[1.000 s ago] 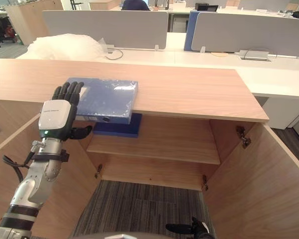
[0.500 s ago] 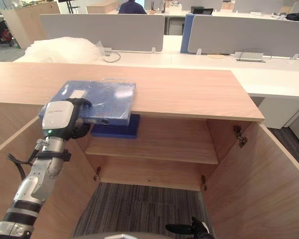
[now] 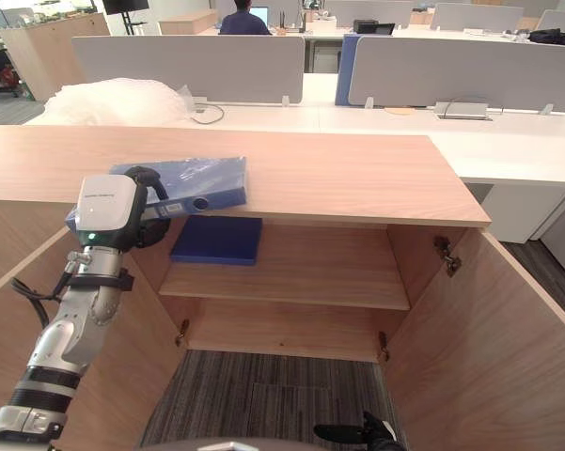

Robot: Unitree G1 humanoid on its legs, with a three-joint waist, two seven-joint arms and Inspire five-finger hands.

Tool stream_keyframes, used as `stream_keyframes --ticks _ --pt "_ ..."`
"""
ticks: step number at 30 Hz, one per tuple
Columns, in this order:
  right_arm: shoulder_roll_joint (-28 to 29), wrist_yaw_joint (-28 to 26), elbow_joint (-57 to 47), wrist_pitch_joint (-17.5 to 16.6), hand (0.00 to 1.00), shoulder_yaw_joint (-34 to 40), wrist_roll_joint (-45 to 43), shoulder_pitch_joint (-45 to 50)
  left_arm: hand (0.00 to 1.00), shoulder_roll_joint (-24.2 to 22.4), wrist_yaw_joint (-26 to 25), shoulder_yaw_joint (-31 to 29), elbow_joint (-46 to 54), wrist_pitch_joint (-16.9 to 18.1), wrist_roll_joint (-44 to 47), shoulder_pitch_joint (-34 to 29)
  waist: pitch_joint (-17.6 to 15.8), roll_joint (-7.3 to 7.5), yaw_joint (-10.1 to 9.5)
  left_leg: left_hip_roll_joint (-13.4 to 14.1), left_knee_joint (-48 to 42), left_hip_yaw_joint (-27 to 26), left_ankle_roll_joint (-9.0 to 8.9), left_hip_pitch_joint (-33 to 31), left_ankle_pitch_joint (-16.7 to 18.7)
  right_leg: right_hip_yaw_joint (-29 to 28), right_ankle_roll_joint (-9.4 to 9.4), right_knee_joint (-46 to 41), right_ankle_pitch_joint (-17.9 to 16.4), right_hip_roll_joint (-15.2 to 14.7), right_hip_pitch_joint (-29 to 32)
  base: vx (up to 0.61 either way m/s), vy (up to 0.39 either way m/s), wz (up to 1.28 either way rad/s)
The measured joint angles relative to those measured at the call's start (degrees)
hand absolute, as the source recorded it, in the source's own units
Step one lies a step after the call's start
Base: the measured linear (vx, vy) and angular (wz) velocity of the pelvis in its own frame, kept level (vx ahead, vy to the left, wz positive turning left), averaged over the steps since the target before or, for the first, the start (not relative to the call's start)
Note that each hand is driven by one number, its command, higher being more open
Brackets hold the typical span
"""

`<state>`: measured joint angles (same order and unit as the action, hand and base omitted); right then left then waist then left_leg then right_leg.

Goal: Walk over to the cabinet, pick up the folder, carry it to the office cabinet, place the folder inside the office cabinet, then close the office cabinet door

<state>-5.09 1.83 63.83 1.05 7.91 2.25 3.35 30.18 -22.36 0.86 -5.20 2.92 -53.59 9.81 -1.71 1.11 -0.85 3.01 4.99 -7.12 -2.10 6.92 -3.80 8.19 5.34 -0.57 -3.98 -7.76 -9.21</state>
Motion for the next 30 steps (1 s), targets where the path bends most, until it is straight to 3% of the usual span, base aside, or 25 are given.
stream_keyframes --ticks 3,6,8,10,13,16,22,25,30 --pt "0.18 0.02 -0.10 0.01 1.00 -0.35 -0.06 0.00 0.00 -0.78 0.34 -0.32 1.21 -0.33 0.19 -0.57 0.06 0.16 -0.04 0.00 0.01 0.01 0.00 -0.01 0.00 0.07 0.01 0.00 0.01 -0.02 0.00 0.00 0.000 0.00" --pt "0.62 0.33 -5.29 0.13 1.00 -4.57 -0.28 1.55 0.00 -6.46 0.64 -3.23 10.18 -0.47 3.15 -6.23 -0.03 0.59 0.15 0.06 0.01 -0.29 -0.01 -0.20 0.01 -0.45 0.04 -0.08 0.03 -0.06 0.43 0.00 -0.001 -0.04" --pt "1.46 0.82 -14.02 0.23 1.00 -6.47 -1.00 4.56 0.00 -10.49 -0.10 -3.72 16.70 0.32 6.44 -10.18 -0.18 0.86 0.16 0.09 -0.01 -0.38 -0.02 -0.67 0.02 -0.61 0.06 -0.33 0.04 -0.01 0.96 -0.01 -0.005 -0.05" --pt "3.10 1.15 -29.55 0.06 1.00 -7.85 -2.56 9.44 0.00 -15.30 -0.04 -3.78 24.62 2.19 11.18 -15.31 -0.20 0.93 0.73 0.09 -0.02 -0.57 0.00 -0.90 0.01 -0.86 0.07 -0.49 0.08 -0.02 1.36 -0.01 -0.003 -0.04" --pt "4.41 1.19 -45.26 -1.69 1.00 -9.13 -2.62 14.13 0.00 -19.25 0.03 -3.82 31.62 4.36 17.39 -20.76 -0.20 0.93 1.31 0.18 -0.02 -0.99 0.11 -1.25 0.12 -1.31 0.07 -0.78 0.07 0.02 2.15 -0.02 0.001 -0.09" --pt "6.24 2.13 -60.67 -3.81 1.00 -8.81 -3.32 17.78 0.00 -22.48 0.89 -3.87 36.68 6.77 27.89 -26.49 -0.25 1.04 1.34 0.26 -0.02 -1.75 -0.07 -1.28 0.49 -2.11 0.14 -0.99 0.09 0.03 2.73 -0.02 0.007 -0.13" --pt "8.94 14.01 -78.05 -6.38 1.00 -8.14 0.97 18.08 0.00 -26.20 5.81 -4.53 39.05 8.42 66.83 -29.17 -0.25 1.40 1.29 0.14 -0.05 -1.93 -0.07 -1.44 0.77 -2.34 0.32 -1.26 0.04 -0.10 3.14 0.00 0.003 -0.02" --pt "8.74 17.13 -81.58 -6.74 1.00 -9.52 2.78 17.40 0.00 -27.43 8.26 -4.26 39.05 8.48 77.98 -29.17 -0.25 1.38 1.33 0.14 -0.35 -1.92 -0.03 -1.61 0.87 -2.34 0.42 -1.36 -0.04 -0.11 3.21 0.00 0.000 0.00" --pt "7.63 17.29 -85.13 -7.04 1.00 -12.97 4.59 13.00 0.00 -27.72 12.02 -1.76 39.04 8.53 83.25 -29.16 -0.38 1.09 1.38 0.12 -0.90 -1.86 0.19 -1.61 1.11 -2.34 0.71 -2.07 -0.28 -0.24 3.20 0.00 0.000 0.00"
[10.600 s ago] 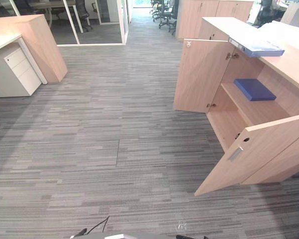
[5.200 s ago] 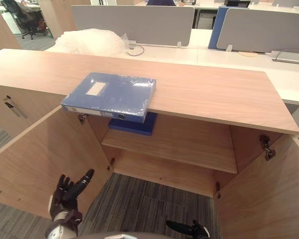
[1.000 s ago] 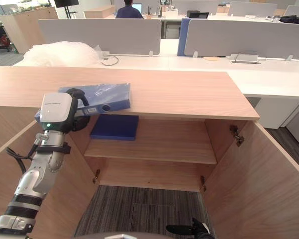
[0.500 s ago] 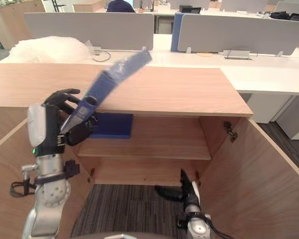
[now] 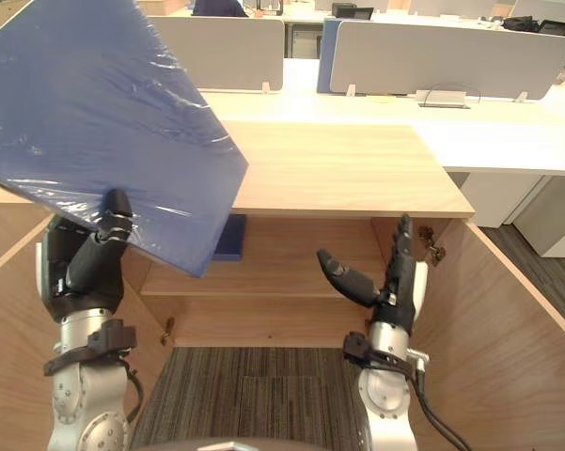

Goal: Walk over to the cabinet, pick up the folder, carry it to the office cabinet, place the folder inside the office cabinet, then close the office cabinet door

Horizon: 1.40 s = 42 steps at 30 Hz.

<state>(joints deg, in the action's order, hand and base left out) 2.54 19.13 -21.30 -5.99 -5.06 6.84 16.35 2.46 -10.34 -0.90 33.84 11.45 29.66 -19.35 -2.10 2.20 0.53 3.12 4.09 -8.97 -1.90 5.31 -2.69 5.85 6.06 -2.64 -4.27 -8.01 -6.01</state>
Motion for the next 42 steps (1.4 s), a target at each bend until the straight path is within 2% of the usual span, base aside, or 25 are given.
stream_keyframes --ticks 2,4,11,16,20,25,30,35,36,42 --pt "-0.99 -1.48 -0.50 -1.33 1.00 -1.30 -0.39 -2.85 0.00 0.02 2.76 0.26 -0.02 0.00 1.39 0.03 0.03 -0.17 -0.02 -0.03 -0.11 0.05 0.01 0.04 0.00 0.01 0.04 -0.29 -0.06 -0.05 0.01 -0.02 0.000 0.01" --pt "-2.97 -5.24 -0.54 -2.76 1.00 -2.91 -3.63 -6.46 0.00 0.08 5.71 0.20 -0.23 0.00 2.44 0.19 0.12 -0.31 -0.11 -0.11 -0.30 0.10 0.01 0.19 0.01 0.02 0.11 -0.84 -0.26 -0.18 -0.02 -0.04 0.002 0.01" --pt "-9.48 -17.56 -0.35 -3.05 1.00 -5.22 -19.31 -14.04 0.00 1.39 10.87 0.16 -2.83 -0.01 2.39 0.58 0.49 -0.79 -0.42 -0.71 -0.36 0.43 0.09 0.70 -0.06 0.26 0.38 -3.11 -1.36 -0.90 0.30 -0.02 0.003 0.03" --pt "-15.72 -20.38 0.21 -3.13 1.00 -4.10 -25.31 -24.05 0.00 3.68 14.31 0.77 -5.14 -0.01 2.39 0.80 0.89 -0.78 -0.46 -0.88 -0.31 0.35 0.34 0.42 -0.26 0.18 0.41 -3.55 -1.38 -1.07 0.88 0.00 0.000 0.00" --pt "-20.41 -21.43 2.26 -3.42 1.00 -1.99 -28.46 -30.67 0.00 7.59 17.45 1.81 -6.61 -0.03 2.48 2.60 1.29 -0.58 -0.54 -1.00 0.10 0.38 0.63 0.51 -0.49 0.23 0.43 -3.59 -1.38 -1.15 0.95 0.00 0.000 0.00" --pt "-29.84 -24.25 5.97 -3.46 1.00 -1.59 -32.56 -35.92 0.00 16.91 23.78 1.75 -9.61 -0.04 5.59 5.92 1.75 -0.65 -0.42 -1.11 0.81 0.35 0.70 0.61 -0.89 0.21 0.44 -3.69 -1.38 -1.21 1.23 0.00 0.000 0.00" --pt "-37.46 -26.76 9.05 -3.46 1.00 -1.89 -36.81 -39.55 0.00 25.00 27.89 1.73 -14.19 -0.18 10.10 7.15 1.79 -0.62 -0.24 -1.08 0.83 0.14 0.70 0.63 -0.91 0.01 0.46 -3.75 -1.37 -1.17 1.38 -0.01 0.001 -0.01" --pt "-42.91 -29.21 11.19 -3.47 1.00 -4.80 -42.19 -41.84 0.00 29.25 29.80 1.65 -16.13 -0.30 13.96 7.37 2.12 -0.18 -0.26 -0.99 0.84 0.04 0.68 0.57 -0.92 -0.10 0.45 -3.76 -1.35 -1.06 1.51 0.00 0.000 -0.01" --pt "-43.91 -29.65 11.65 -3.46 0.00 -5.66 -43.50 -42.20 0.00 30.01 29.88 1.64 -16.34 -0.34 14.88 7.38 2.24 -0.09 -0.26 -0.99 0.84 0.02 0.68 0.51 -0.92 -0.12 0.44 -3.76 -1.34 -1.06 1.58 0.00 0.000 0.00" --pt "-50.89 -32.98 16.00 -3.05 0.00 -11.68 -52.79 -45.26 0.00 34.48 31.73 -0.40 -17.96 -0.88 17.18 7.77 2.77 0.38 -0.50 -0.99 0.85 -0.11 0.65 0.38 -0.94 -0.26 0.44 -3.76 -1.21 -1.06 1.76 0.00 0.000 0.00"
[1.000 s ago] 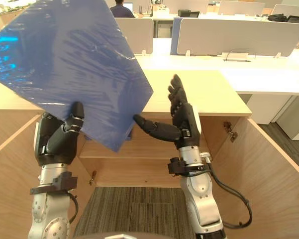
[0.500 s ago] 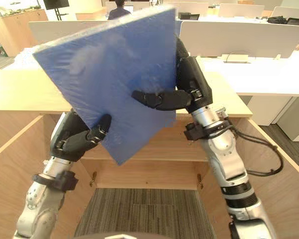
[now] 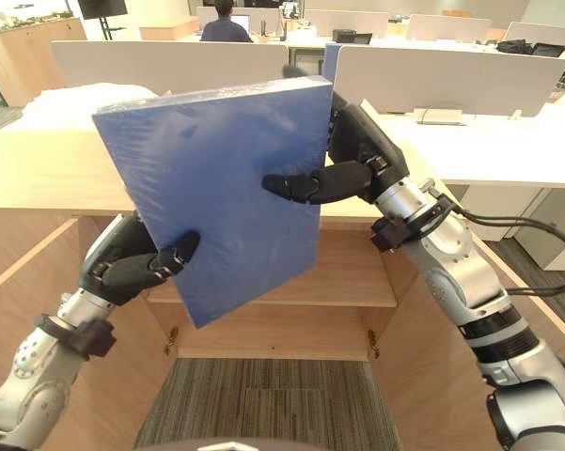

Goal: Walk over to the cabinet, pick up the folder, carry it to the office cabinet, place the folder inside the office cabinet, then close the office cabinet door

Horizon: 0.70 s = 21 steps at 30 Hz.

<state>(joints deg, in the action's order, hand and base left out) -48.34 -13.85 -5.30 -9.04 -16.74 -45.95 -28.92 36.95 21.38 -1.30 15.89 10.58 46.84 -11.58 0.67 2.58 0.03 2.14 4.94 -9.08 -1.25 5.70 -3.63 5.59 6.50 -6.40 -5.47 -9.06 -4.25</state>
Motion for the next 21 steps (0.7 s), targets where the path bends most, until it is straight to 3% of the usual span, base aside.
stream_keyframes --ticks 4,10,13,14,19,21 --pt "-7.09 -7.00 1.09 1.31 0.00 -5.44 -7.35 -1.83 0.00 1.98 3.17 -0.16 -0.97 -0.02 1.52 1.92 0.21 0.29 -1.01 0.09 0.00 -0.01 -0.02 -0.05 -0.01 0.00 0.00 0.04 0.02 0.09 0.03 0.00 0.000 0.00" --pt "-7.90 -10.64 0.96 1.41 0.00 -5.93 -9.09 -1.82 0.00 1.66 6.52 -0.16 -2.31 -0.02 3.21 1.99 0.69 1.00 -1.53 0.10 0.00 0.02 -0.03 -0.25 -0.01 0.05 -0.02 0.17 0.02 0.10 0.15 0.00 0.000 0.00" --pt "-6.63 -11.92 -0.18 1.01 0.00 -4.81 -10.10 -1.79 0.00 -1.33 8.25 -0.16 -3.11 -0.11 4.26 2.01 0.80 1.16 -1.90 0.07 0.00 0.01 -0.03 -0.44 -0.01 0.05 -0.01 0.17 0.04 0.06 0.37 0.00 0.000 0.00" --pt "-5.51 -12.87 -0.50 0.93 0.00 -4.36 -9.71 -1.77 1.00 -2.68 9.79 -0.28 -3.96 -0.11 4.39 2.01 0.86 1.18 -2.01 0.09 0.00 0.01 -0.03 -0.44 -0.01 0.04 -0.01 0.17 0.04 0.08 0.37 0.00 0.000 0.00" --pt "0.15 -12.99 -0.17 1.57 0.00 -1.80 -3.38 -1.10 1.00 -9.61 11.68 -1.79 -7.69 -0.11 3.80 2.00 0.97 1.09 -2.33 0.10 0.00 -0.05 -0.03 -0.48 -0.01 0.01 -0.01 0.15 0.04 0.09 0.48 0.00 0.000 0.00" --pt "1.61 -13.13 -0.04 1.60 0.00 -1.60 -0.42 -0.79 1.00 -9.90 11.14 -1.95 -9.18 -0.11 3.53 2.00 1.01 1.02 -2.33 0.09 0.00 -0.09 -0.03 -0.55 -0.01 -0.03 -0.01 0.14 0.04 0.09 0.58 0.00 0.000 0.00"
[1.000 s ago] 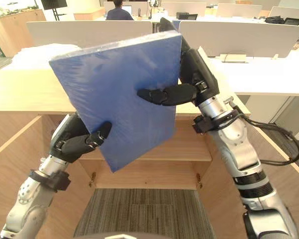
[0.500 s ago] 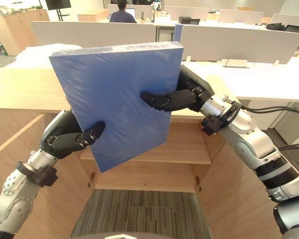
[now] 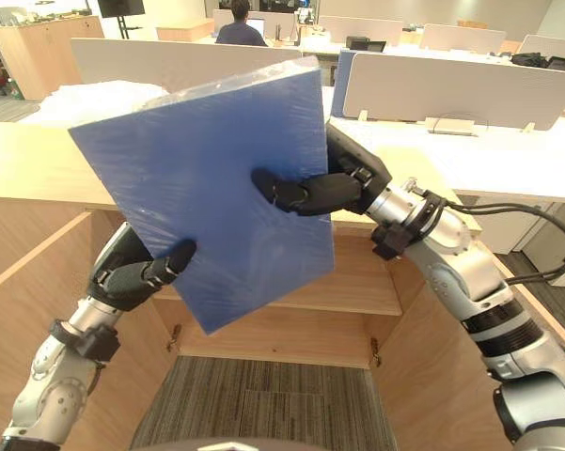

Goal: Walk over to the cabinet, pick up the folder, carry it to the office cabinet, place the folder inside the office cabinet, then close the office cabinet door

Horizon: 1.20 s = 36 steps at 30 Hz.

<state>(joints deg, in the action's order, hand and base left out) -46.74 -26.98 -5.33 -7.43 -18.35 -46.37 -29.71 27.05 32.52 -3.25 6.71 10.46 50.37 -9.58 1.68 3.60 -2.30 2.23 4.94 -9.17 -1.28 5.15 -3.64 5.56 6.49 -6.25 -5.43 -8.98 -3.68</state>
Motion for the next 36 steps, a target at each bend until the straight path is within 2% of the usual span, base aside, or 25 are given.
stream_keyframes --ticks 2,4,5,7,11,14,16,17,18,20,22,24,25,26,29,31,32,33,34,35,36 --pt "0.40 -0.94 -0.89 0.95 0.00 -0.33 4.97 0.14 1.00 -0.15 -0.23 0.32 -0.69 0.19 -0.90 0.00 0.03 0.00 0.02 -0.02 0.00 0.00 0.00 -0.07 0.00 -0.01 0.00 -0.06 0.00 -0.02 0.10 0.00 0.000 0.00" --pt "2.51 -0.22 -5.30 0.79 0.00 -0.23 18.89 1.06 1.00 -0.57 -0.30 2.12 -3.96 0.38 -6.38 -0.20 0.11 -0.14 0.09 -0.01 0.00 -0.16 0.00 -0.34 0.00 -0.16 0.00 -0.19 0.00 -0.02 0.55 0.00 0.001 -0.02" --pt "2.96 0.00 -6.51 0.30 0.00 -0.29 22.35 1.21 1.00 -0.56 -0.40 2.77 -5.27 0.28 -7.85 -0.30 0.08 -0.18 0.09 -0.01 0.00 -0.25 0.00 -0.35 0.00 -0.26 0.00 -0.23 0.00 -0.02 0.63 0.00 0.008 -0.07" --pt "5.08 0.42 -9.61 -3.10 0.00 -0.53 32.62 1.63 1.00 -0.31 -0.84 5.72 -13.53 0.01 -13.17 -0.44 0.10 -0.21 0.22 0.00 0.00 -0.73 0.01 -0.31 0.00 -0.80 0.01 -0.46 0.00 0.00 0.93 -0.01 0.014 -0.10" --pt "9.94 0.89 -11.79 -6.03 0.00 -2.95 33.87 3.37 1.00 -0.21 -1.74 11.23 -28.77 -1.24 -24.80 -0.45 0.12 -0.11 1.14 0.02 0.00 -1.28 0.02 -0.35 0.02 -1.37 0.02 -0.89 -0.02 -0.03 1.50 -0.02 0.016 -0.08" --pt "10.53 1.38 -11.73 -7.53 0.00 -9.63 38.28 5.48 1.00 -1.15 -4.41 13.79 -40.24 -2.47 -35.94 -0.89 0.11 0.37 1.29 0.24 -0.01 -1.83 -0.10 -0.30 0.10 -2.00 -0.09 -1.52 -0.12 0.18 2.16 -0.03 0.010 -0.12" --pt "10.62 1.43 -9.36 -7.63 0.00 -14.78 41.63 6.32 1.00 -3.35 -7.20 12.09 -46.28 -2.61 -40.97 -1.34 -0.20 0.84 0.70 0.39 -0.03 -3.06 -0.13 -0.19 0.11 -3.32 -0.19 -2.87 -0.33 0.36 3.43 -0.03 0.013 -0.33" --pt "10.67 1.43 -5.61 -7.55 0.00 -18.93 44.72 6.33 1.00 -6.25 -9.97 8.24 -51.05 -3.12 -43.85 -1.43 -0.94 1.14 0.12 0.38 -0.04 -4.04 -0.15 0.27 0.13 -4.28 -0.20 -3.62 -0.35 0.39 3.90 -0.03 0.015 -0.30" --pt "10.69 1.48 -3.91 -7.47 0.00 -20.31 46.41 6.33 1.00 -7.43 -11.46 6.41 -52.67 -3.36 -44.64 -1.49 -1.22 1.25 -0.29 0.38 -0.04 -4.47 -0.24 0.50 0.20 -4.58 -0.20 -3.90 -0.35 0.40 4.08 -0.05 0.021 -0.32" --pt "10.80 1.89 2.57 -6.83 0.00 -25.01 50.49 6.34 1.00 -10.76 -15.87 -1.05 -57.98 -3.68 -45.43 -1.59 -1.89 1.50 -0.77 0.39 -0.07 -4.97 -0.88 0.61 0.65 -4.52 -0.28 -4.44 -0.41 0.28 4.72 -0.06 0.017 -0.18" --pt "11.24 2.66 7.47 -6.23 0.00 -28.64 54.54 6.33 1.00 -11.61 -19.75 -4.89 -60.29 -4.44 -45.69 -2.50 -2.31 2.01 -0.99 0.67 -0.34 -5.37 -1.01 0.68 0.72 -4.28 -0.66 -4.39 -0.65 0.29 4.80 -0.05 0.002 -0.11" --pt "12.24 2.73 12.93 -6.01 0.00 -31.13 58.93 6.33 1.00 -11.74 -22.88 -6.46 -62.19 -5.07 -46.78 -3.76 -2.74 1.87 -1.37 1.34 -0.95 -5.83 -1.49 0.63 1.08 -1.76 -1.00 -4.38 -0.77 -0.29 4.80 -0.01 -0.008 -0.16" --pt "13.91 2.93 16.74 -5.67 0.00 -31.33 60.99 6.33 1.00 -11.80 -24.11 -7.09 -63.10 -5.48 -47.68 -4.33 -3.12 1.48 -2.10 1.53 -1.16 -6.36 -1.72 0.59 1.24 2.23 -1.21 -4.19 -0.25 -1.27 4.80 0.00 0.009 -0.22" --pt "14.91 3.47 18.67 -5.35 0.00 -31.27 61.73 6.33 1.00 -11.82 -24.62 -7.35 -63.40 -5.60 -47.96 -4.69 -3.27 1.27 -2.37 1.78 -1.18 -6.48 -1.82 0.41 1.26 3.38 -1.15 -3.74 0.45 -1.37 4.80 0.00 -0.002 -0.14" --pt "21.97 5.79 29.23 -2.60 0.00 -27.08 62.21 6.37 1.00 -14.56 -27.10 -11.03 -64.58 -5.69 -48.97 -5.20 -4.64 -0.83 -2.51 3.29 -1.32 -5.30 -2.79 -1.28 1.18 4.89 -1.05 0.30 2.84 0.46 4.33 0.03 -0.060 0.03" --pt "28.53 8.70 37.51 0.20 0.00 -18.52 60.30 6.59 1.00 -17.34 -28.23 -13.09 -64.62 -5.70 -48.95 -4.89 -6.03 -2.50 -2.87 3.98 -1.33 -3.54 -2.47 -2.05 0.72 5.93 -1.20 3.74 4.50 1.78 2.99 0.05 -0.070 0.13" --pt "32.01 11.29 42.36 1.78 0.00 -13.19 56.66 6.62 1.00 -18.83 -28.73 -13.93 -64.59 -5.72 -48.97 -4.57 -6.58 -3.54 -3.02 4.26 -1.30 -2.77 -2.39 -2.15 0.66 6.61 -1.16 5.01 4.89 2.23 2.12 0.05 -0.054 0.14" --pt "32.14 11.35 42.44 1.82 0.00 -12.98 56.57 6.62 1.00 -18.89 -28.74 -13.95 -64.59 -5.72 -48.97 -4.57 -6.60 -3.58 -3.02 4.27 -1.30 -2.75 -2.39 -2.15 0.66 6.64 -1.15 5.02 4.89 2.24 2.10 0.09 -0.058 0.21" --pt "36.44 16.41 48.83 4.02 0.00 -5.79 47.15 6.60 1.00 -20.21 -29.93 -14.21 -64.30 -5.92 -48.96 -4.57 -6.78 -4.28 -3.55 4.73 -1.25 -1.76 -2.39 -2.18 0.66 7.40 -1.05 5.97 4.99 2.83 1.11 0.11 -0.046 0.17" --pt "38.21 18.66 51.17 4.73 0.00 -2.77 43.20 6.43 1.00 -20.48 -30.41 -14.24 -64.18 -6.01 -48.94 -4.53 -6.84 -4.29 -3.95 5.06 -1.26 -1.24 -2.40 -2.24 0.68 8.10 -1.04 6.03 4.99 3.15 0.97 0.12 -0.049 0.22" --pt "40.02 21.59 54.18 5.32 0.00 -0.58 35.19 5.48 1.00 -20.74 -31.33 -14.59 -64.05 -6.11 -48.82 -4.36 -7.31 -4.18 -4.27 5.52 -1.57 -1.02 -2.56 -2.42 0.93 8.68 -1.03 5.94 4.98 3.51 0.86 0.09 -0.032 0.09"
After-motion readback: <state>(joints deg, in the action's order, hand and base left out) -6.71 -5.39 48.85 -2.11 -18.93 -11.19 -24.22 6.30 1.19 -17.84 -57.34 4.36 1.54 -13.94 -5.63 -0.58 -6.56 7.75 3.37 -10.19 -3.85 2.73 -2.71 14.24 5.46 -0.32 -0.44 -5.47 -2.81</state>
